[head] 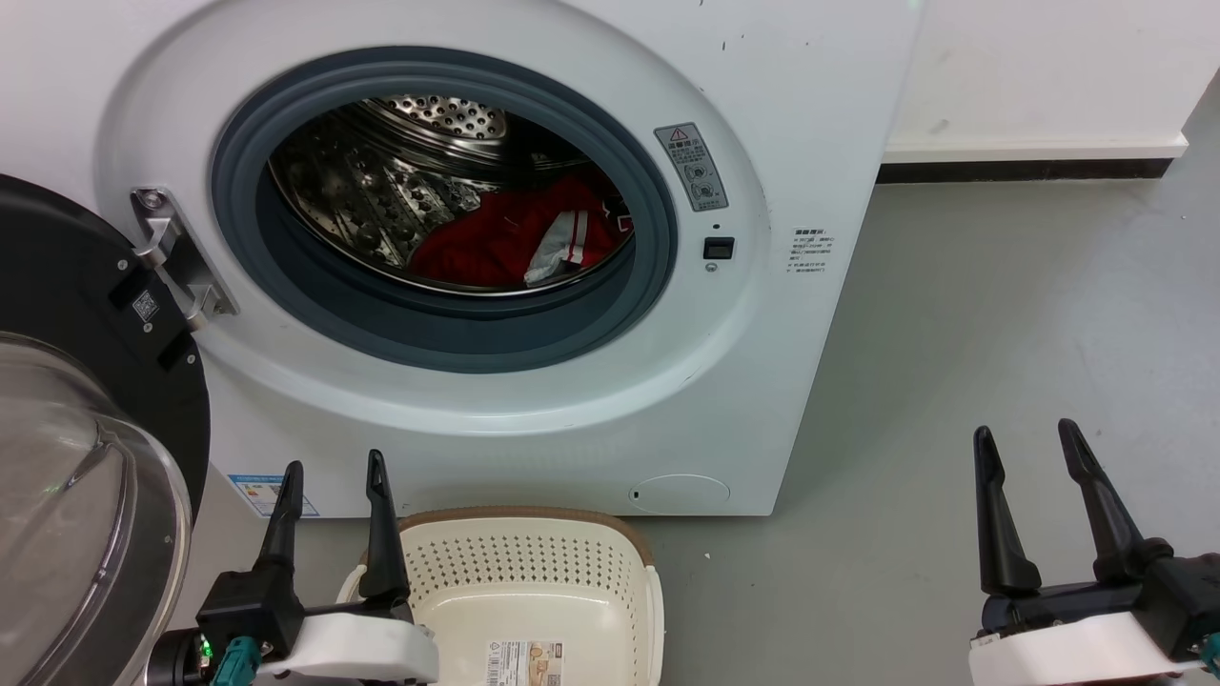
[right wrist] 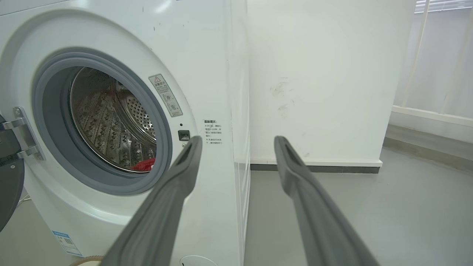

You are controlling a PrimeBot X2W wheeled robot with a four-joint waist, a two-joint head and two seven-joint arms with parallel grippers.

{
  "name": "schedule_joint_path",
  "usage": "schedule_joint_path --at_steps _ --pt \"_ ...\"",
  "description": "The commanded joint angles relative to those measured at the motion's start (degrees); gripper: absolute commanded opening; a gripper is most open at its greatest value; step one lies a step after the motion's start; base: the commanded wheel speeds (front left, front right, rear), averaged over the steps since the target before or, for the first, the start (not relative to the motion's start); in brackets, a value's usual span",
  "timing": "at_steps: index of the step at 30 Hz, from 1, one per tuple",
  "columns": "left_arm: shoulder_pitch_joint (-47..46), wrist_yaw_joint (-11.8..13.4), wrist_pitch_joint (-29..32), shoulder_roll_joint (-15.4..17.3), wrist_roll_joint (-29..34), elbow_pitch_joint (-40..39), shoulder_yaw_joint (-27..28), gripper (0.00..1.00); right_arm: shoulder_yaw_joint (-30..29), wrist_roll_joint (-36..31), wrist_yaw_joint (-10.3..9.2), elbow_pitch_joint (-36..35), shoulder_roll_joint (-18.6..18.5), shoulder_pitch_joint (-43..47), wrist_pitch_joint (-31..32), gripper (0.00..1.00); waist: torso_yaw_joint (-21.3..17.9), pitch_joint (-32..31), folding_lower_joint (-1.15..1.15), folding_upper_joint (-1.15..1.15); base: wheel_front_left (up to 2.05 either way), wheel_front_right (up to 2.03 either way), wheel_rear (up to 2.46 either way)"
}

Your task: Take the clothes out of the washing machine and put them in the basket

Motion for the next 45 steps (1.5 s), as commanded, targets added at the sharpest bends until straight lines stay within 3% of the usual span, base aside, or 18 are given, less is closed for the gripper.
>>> schedule_joint_path --at_steps 1,14,45 --pt "0.5 0.3 -0.6 0.2 1.3 -0.5 -0.2 1.00 0.0 -1.1 -0.02 -0.8 -0.2 0.3 -0.6 1.00 0.0 0.1 0.00 0.00 0.00 0.00 0.00" --pt "1.2 1.0 -1.9 0.2 5.1 -0.9 -0.4 1.00 0.1 -5.2 -0.03 -2.0 -0.2 1.3 -1.8 1.00 0.0 0.4 0.00 0.00 0.00 0.00 0.00" --pt "-0.1 0.4 -1.8 0.2 3.5 0.2 0.2 1.00 0.3 -3.4 -0.03 -1.8 -0.2 0.3 -1.8 1.00 -0.4 1.8 0.00 0.00 0.00 0.00 0.00"
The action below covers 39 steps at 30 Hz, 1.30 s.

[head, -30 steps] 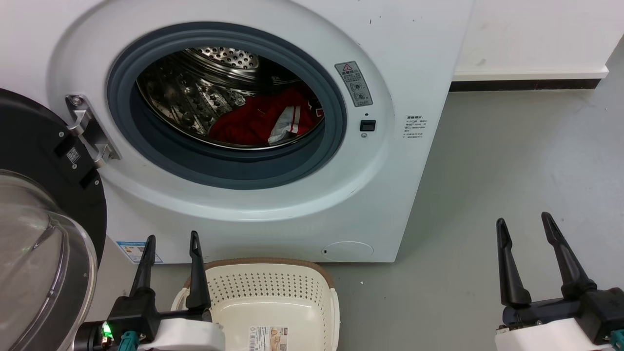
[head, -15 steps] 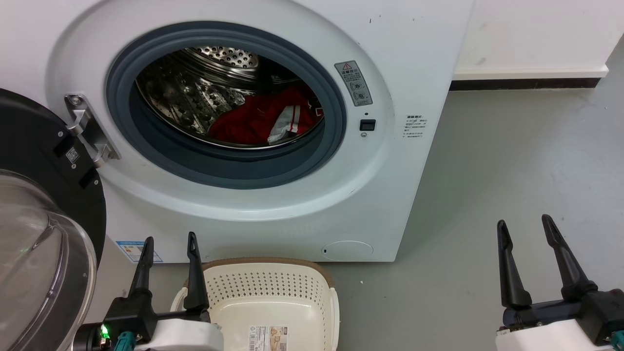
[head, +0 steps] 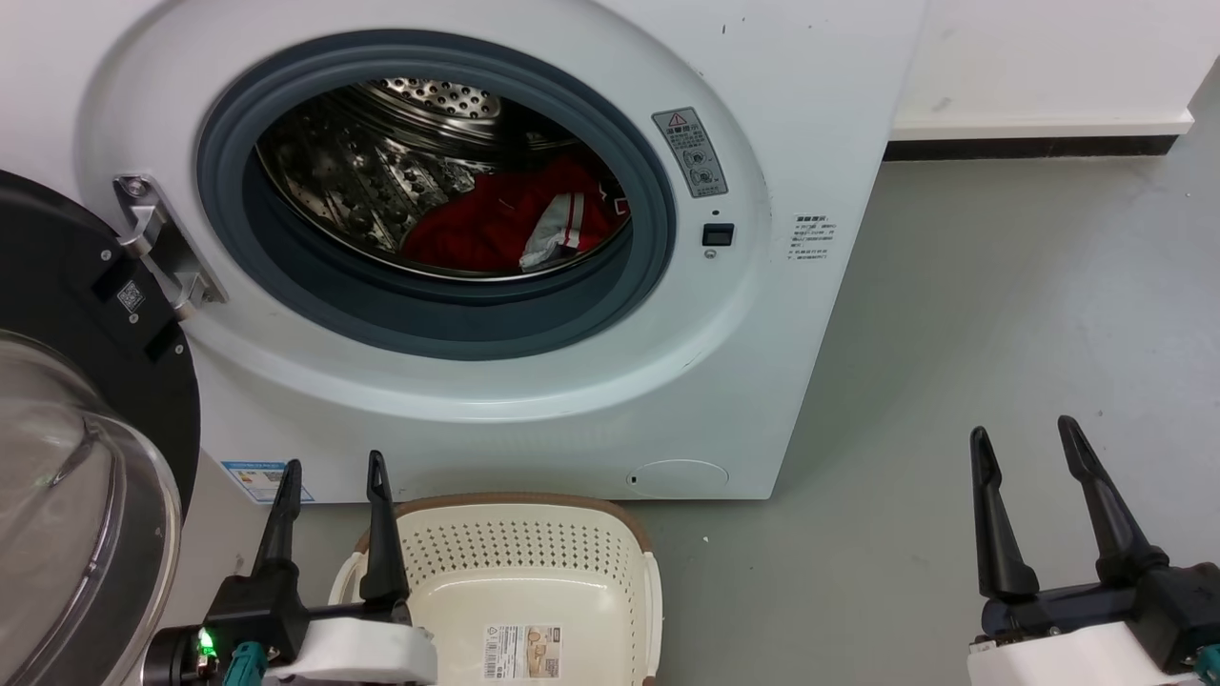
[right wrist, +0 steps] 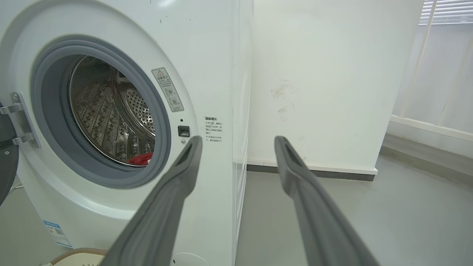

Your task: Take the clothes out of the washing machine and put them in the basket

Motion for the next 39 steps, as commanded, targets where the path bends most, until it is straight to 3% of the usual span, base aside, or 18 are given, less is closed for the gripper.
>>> schedule_joint_path --at_steps 1,5,9,18,30,39 --pt "-1.1 -0.4 -0.2 0.1 0.3 0.4 0.1 1.00 0.1 0.4 -0.04 -0.3 -0.1 -0.7 -0.1 1.00 -0.1 0.4 0.00 0.00 0.00 0.00 0.00" --pt "-3.8 -1.8 -0.2 0.1 0.7 2.0 0.8 1.00 0.4 0.1 -0.04 -0.6 -0.1 -1.7 -0.1 1.00 -0.5 2.0 0.00 0.00 0.00 0.00 0.00" --pt "-9.4 -5.1 -0.2 0.3 1.4 5.2 2.2 1.00 1.2 -0.1 -0.04 -1.3 -0.1 -3.6 -0.1 1.00 -1.5 5.1 0.00 0.00 0.00 0.00 0.00" --pt "-26.8 -9.4 -0.2 4.6 3.5 15.4 6.3 1.00 1.5 0.7 -0.04 -2.6 -0.1 -9.1 -0.1 1.00 -6.6 14.6 0.00 0.00 0.00 0.00 0.00" --pt "-52.7 -10.5 0.1 12.9 6.7 35.7 5.3 1.00 1.6 3.6 -0.04 -4.8 0.0 -15.7 -0.1 1.00 -12.6 27.0 0.00 0.00 0.00 0.00 0.00" --pt "-73.3 -11.4 7.4 19.4 8.5 45.7 2.8 1.00 0.9 7.0 -0.04 -6.5 0.0 -20.0 -0.1 1.00 -15.1 36.6 0.00 0.00 0.00 0.00 0.00"
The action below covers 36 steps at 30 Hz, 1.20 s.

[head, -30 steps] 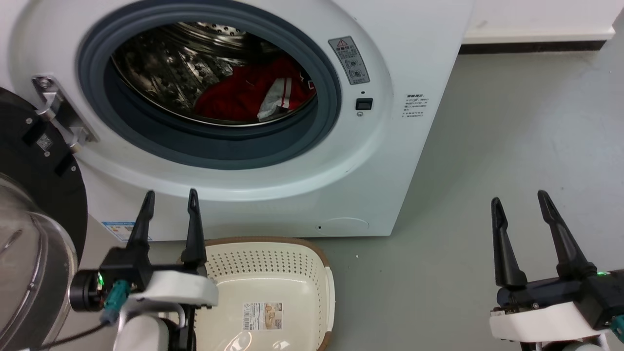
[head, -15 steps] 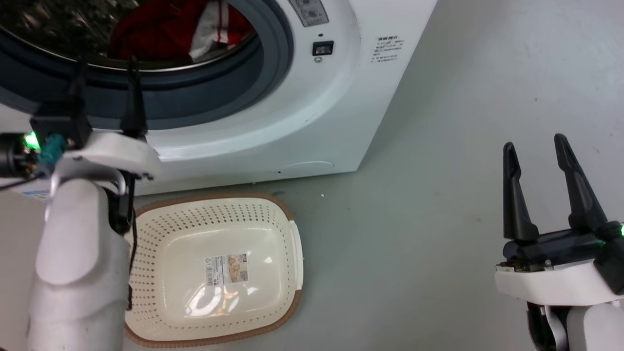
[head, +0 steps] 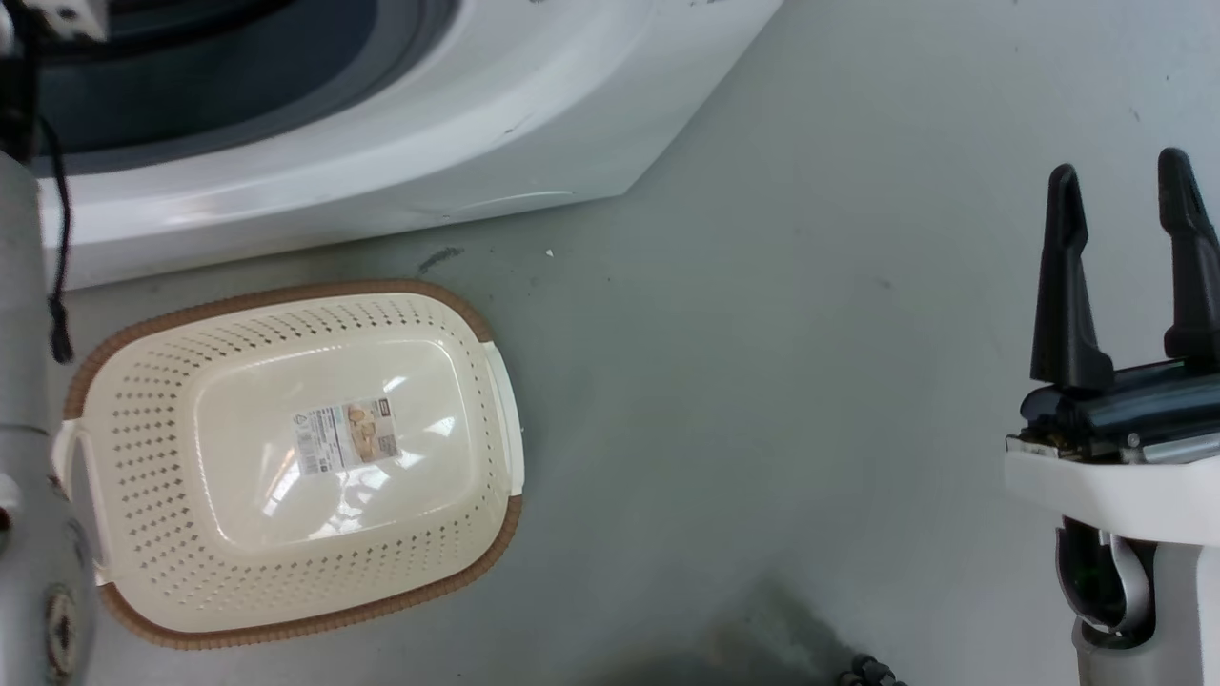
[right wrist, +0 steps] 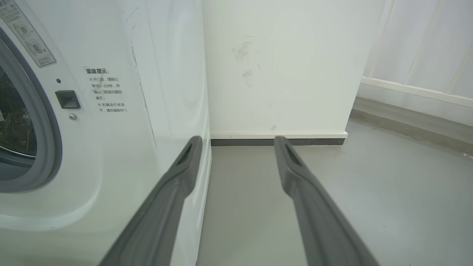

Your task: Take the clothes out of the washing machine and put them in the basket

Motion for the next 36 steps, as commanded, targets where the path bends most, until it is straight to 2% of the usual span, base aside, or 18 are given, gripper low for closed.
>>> schedule_joint_path --at_steps 1,6,10,14,22,28,36 --pt "-4.0 -0.3 1.7 1.6 0.6 1.3 -0.6 1.00 -0.3 0.9 -0.04 -0.6 0.1 -1.7 -0.1 1.00 -2.0 4.7 -0.01 0.00 0.00 0.00 0.00" --pt "-12.3 -1.0 11.0 5.1 0.4 5.9 -2.8 1.00 -0.6 2.8 -0.04 -1.1 0.1 -3.6 -0.1 1.00 -3.9 8.0 -0.01 0.00 0.00 0.00 0.00" --pt "-18.4 -1.2 19.3 7.5 0.6 8.5 -6.8 1.00 -0.7 4.0 -0.04 -2.0 0.1 -4.2 -0.1 1.00 -4.8 10.5 -0.01 0.00 0.00 0.00 0.00" --pt "-23.3 -1.2 26.5 8.5 -2.7 10.9 -11.1 1.00 -0.6 5.3 -0.04 -2.4 0.1 -4.5 -0.1 1.00 -5.4 12.4 -0.01 0.00 0.00 0.00 0.00" --pt "-32.3 -1.2 42.0 13.1 -6.2 13.9 -17.9 1.00 1.4 8.5 -0.04 -3.9 0.1 -4.3 -0.1 1.00 -8.3 16.1 -0.01 0.00 0.00 0.00 0.00" --pt "-36.1 -1.2 48.2 15.2 -6.9 14.4 -19.8 1.00 2.1 10.3 -0.04 -4.8 0.1 -4.6 -0.1 1.00 -10.0 18.5 -0.01 0.00 0.00 0.00 0.00" --pt "-34.6 -0.9 49.4 15.8 -7.7 16.2 -20.7 1.00 2.2 11.1 -0.04 -5.5 0.1 -3.5 -0.1 1.00 -10.6 19.6 -0.01 0.00 0.00 0.00 0.00"
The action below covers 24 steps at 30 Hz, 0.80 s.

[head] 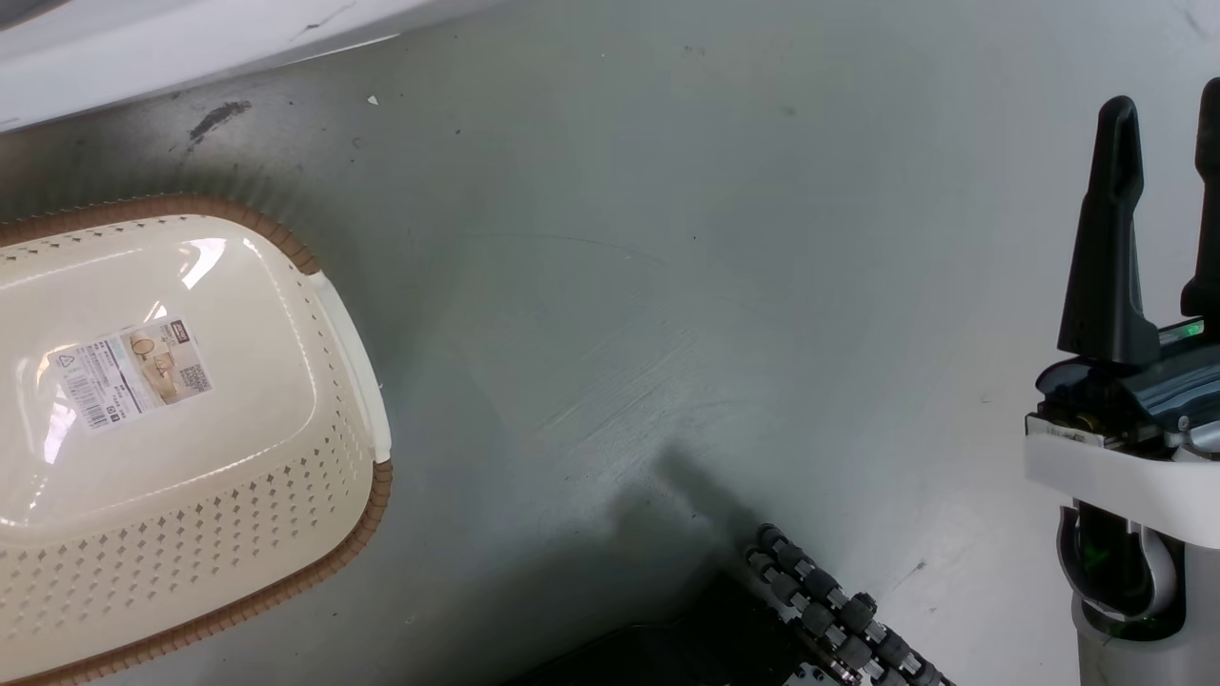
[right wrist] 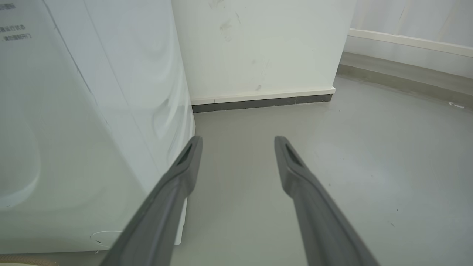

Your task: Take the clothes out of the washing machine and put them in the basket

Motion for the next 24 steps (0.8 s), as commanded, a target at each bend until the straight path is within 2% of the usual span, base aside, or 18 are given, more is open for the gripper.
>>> schedule_joint_path --at_steps 1,8,10,16,20,24 --pt "1.9 0.3 0.0 0.2 -0.4 1.5 -0.1 1.00 -0.2 0.2 -0.04 -0.4 0.0 0.1 -0.1 1.00 0.0 0.0 0.00 0.00 0.00 0.00 0.00" --pt "2.2 0.8 0.3 0.3 -1.0 3.2 -0.5 1.00 -0.8 0.5 -0.04 -0.7 0.0 0.1 -0.1 1.00 0.2 0.3 0.00 0.00 0.00 0.00 0.00" --pt "2.2 0.6 0.4 0.2 -1.1 3.6 -0.8 0.00 -0.8 0.5 -0.04 -0.7 0.0 0.1 -0.1 1.00 0.2 0.4 0.00 0.00 0.00 0.00 0.00" --pt "1.9 0.3 -1.5 1.1 -2.1 3.5 -1.2 0.00 -0.4 0.8 -0.04 -0.4 0.0 -0.8 -0.1 1.00 0.0 0.0 0.00 0.00 0.00 0.00 0.00" --pt "1.9 0.2 -6.0 2.4 -2.4 2.2 -1.4 0.00 0.0 1.1 -0.04 -0.1 0.0 -1.6 -0.1 1.00 -0.6 -0.9 0.00 0.00 0.00 0.00 0.00" --pt "3.6 0.1 -11.6 1.1 -4.3 2.3 -0.5 0.00 -0.6 0.1 -0.04 0.2 0.0 -1.8 -0.1 1.00 0.5 -3.2 0.00 0.00 0.00 0.00 0.00"
